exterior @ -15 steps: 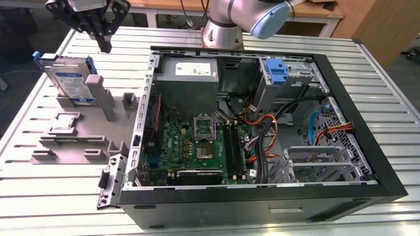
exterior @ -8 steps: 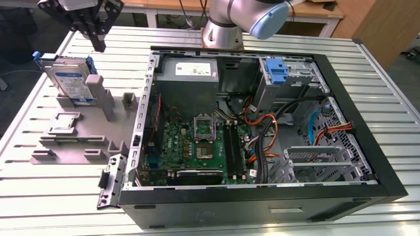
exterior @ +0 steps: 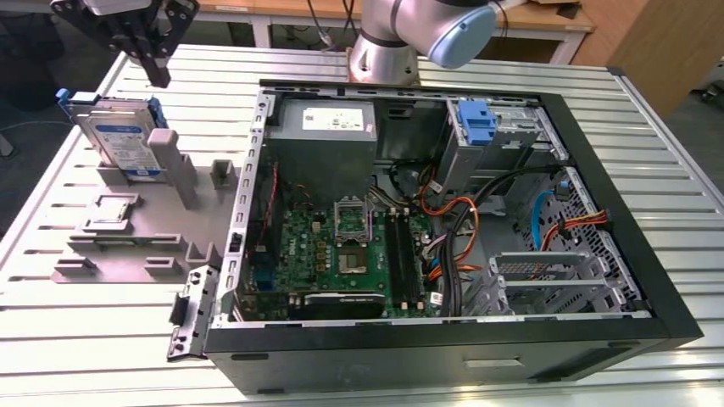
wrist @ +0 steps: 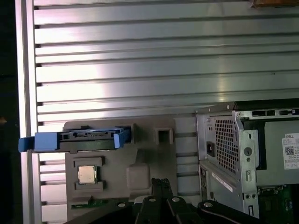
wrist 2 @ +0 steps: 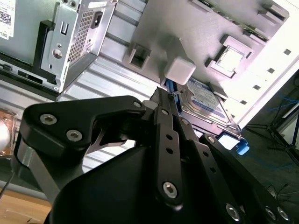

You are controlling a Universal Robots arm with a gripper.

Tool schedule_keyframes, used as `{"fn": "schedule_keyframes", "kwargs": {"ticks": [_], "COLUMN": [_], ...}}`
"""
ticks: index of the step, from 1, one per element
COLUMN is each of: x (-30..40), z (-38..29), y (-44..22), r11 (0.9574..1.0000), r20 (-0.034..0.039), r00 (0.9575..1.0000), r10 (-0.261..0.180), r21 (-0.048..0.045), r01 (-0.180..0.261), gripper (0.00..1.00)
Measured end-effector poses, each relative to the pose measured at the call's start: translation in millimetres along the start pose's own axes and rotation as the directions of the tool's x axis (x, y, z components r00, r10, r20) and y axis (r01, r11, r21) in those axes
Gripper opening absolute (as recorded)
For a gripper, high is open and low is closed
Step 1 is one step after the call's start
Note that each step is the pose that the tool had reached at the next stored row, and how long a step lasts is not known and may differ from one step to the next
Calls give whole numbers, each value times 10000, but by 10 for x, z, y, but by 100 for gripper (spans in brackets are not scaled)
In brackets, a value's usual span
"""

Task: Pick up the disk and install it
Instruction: 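Reach for the disk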

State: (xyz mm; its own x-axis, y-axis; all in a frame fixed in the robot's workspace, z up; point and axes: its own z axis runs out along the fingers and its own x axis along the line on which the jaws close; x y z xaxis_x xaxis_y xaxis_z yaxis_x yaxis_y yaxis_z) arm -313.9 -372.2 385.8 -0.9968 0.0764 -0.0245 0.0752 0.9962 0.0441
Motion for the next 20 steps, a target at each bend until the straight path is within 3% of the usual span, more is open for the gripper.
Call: {"fn": "schedule_keyframes", "kwargs": {"ticks": [6,20], "x": [69,94], "z": [5,8], "y": [27,39], "r11": [10000,10000], "r20": [1,0], "r00": [10000,10000], "r10": [2,9], "r21": [1,2], "r01": [-2,-9], "gripper": [10,10]}}
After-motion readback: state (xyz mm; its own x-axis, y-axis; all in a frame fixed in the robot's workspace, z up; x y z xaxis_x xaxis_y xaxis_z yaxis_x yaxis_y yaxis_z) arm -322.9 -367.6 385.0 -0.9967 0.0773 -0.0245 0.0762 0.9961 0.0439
